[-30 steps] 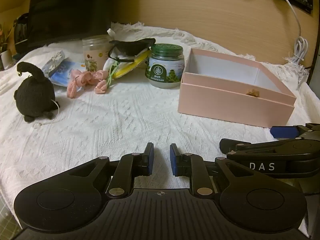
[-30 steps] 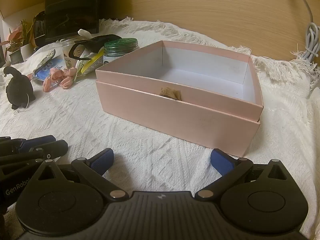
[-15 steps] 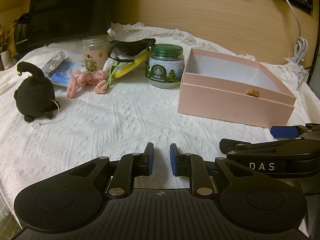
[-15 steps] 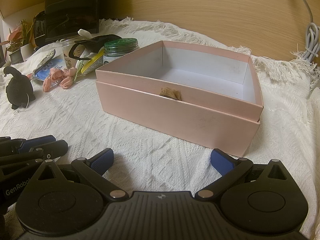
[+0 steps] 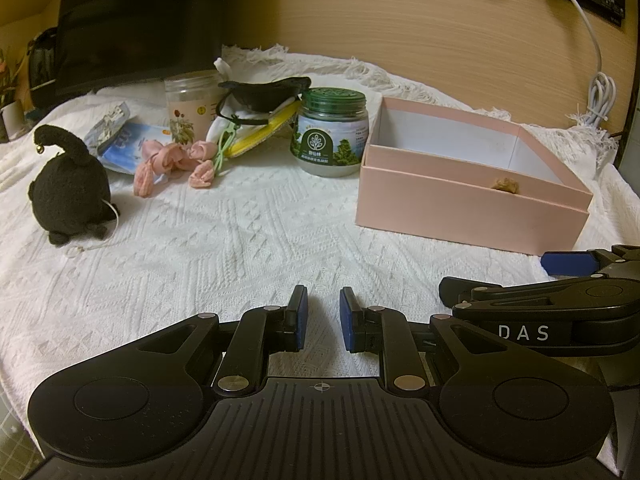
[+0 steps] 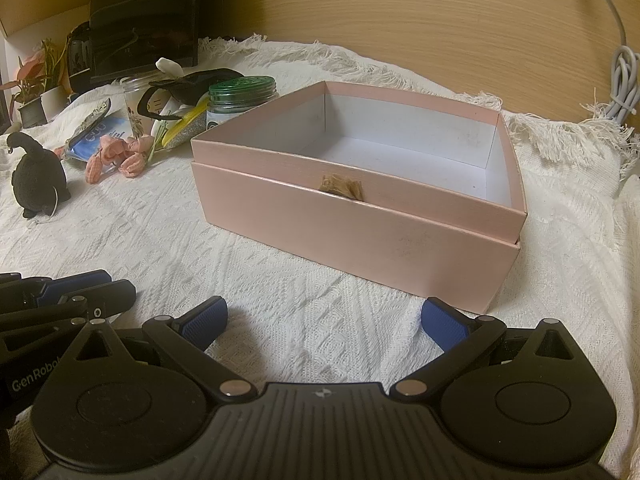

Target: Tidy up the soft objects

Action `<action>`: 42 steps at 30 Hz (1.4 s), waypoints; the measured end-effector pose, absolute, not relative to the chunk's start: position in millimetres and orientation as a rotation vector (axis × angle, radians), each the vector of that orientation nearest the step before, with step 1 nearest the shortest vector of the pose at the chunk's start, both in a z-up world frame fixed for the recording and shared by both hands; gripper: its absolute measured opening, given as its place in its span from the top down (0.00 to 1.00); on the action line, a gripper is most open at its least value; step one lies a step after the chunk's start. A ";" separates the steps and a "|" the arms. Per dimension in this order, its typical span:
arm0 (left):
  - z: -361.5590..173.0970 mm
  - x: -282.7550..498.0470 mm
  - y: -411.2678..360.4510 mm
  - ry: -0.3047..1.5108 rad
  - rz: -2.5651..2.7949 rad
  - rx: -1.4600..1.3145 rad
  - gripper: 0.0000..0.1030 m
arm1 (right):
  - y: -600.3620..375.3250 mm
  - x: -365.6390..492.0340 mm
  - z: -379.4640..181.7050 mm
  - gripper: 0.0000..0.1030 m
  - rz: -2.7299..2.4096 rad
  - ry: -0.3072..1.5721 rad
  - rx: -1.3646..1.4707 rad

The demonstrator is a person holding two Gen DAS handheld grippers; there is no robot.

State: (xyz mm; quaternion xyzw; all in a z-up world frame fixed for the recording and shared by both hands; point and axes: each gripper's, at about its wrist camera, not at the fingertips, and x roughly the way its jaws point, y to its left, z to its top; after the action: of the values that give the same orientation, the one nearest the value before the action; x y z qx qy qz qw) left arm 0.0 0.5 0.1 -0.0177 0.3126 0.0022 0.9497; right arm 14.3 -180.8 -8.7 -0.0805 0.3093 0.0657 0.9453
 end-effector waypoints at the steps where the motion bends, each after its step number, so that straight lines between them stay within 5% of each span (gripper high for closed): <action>1: 0.1 0.0 0.6 0.636 0.005 -0.035 0.80 | -180.7 14.3 -8.7 0.00 0.134 0.630 -0.164; 42: 1.7 -0.5 -0.8 0.635 0.006 -0.031 0.80 | -180.5 14.6 -9.0 0.00 0.133 0.630 -0.166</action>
State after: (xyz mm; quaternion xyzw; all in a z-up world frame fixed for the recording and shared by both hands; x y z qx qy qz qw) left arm -0.5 -0.8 1.7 -0.0154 0.3122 0.0027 0.9499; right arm 14.6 -180.5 -9.0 -0.0813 0.3090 0.0655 0.9453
